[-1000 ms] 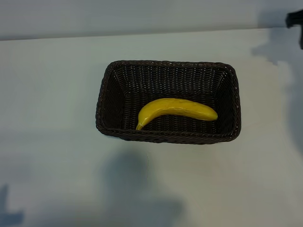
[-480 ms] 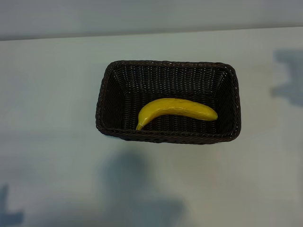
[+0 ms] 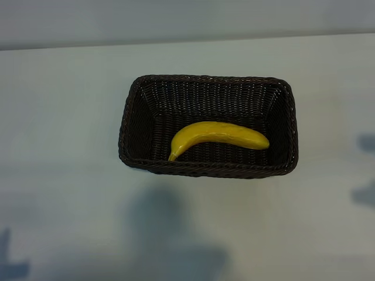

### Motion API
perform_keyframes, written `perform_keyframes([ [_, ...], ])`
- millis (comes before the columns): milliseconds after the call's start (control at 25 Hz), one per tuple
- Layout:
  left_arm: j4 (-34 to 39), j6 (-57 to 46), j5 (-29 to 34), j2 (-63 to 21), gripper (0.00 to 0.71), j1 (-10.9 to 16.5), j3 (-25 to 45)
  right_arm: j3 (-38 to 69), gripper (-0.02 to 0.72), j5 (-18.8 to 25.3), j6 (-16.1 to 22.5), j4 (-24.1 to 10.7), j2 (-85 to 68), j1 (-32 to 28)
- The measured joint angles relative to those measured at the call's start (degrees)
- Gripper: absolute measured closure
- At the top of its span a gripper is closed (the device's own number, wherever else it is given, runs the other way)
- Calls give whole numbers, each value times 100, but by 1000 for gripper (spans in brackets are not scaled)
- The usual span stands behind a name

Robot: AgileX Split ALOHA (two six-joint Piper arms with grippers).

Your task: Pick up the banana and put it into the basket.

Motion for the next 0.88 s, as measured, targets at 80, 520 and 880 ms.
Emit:
perform_keyframes([
  [80,0,0,0,0,169,0,0,353,190,-133,0,-10,-515,0],
  [520,0,0,0,0,169,0,0,1171,190,-524,4,-5,-2462,0],
  [880,0,0,0,0,169,0,0,1171,190,-536,4,-5,-3670,0],
])
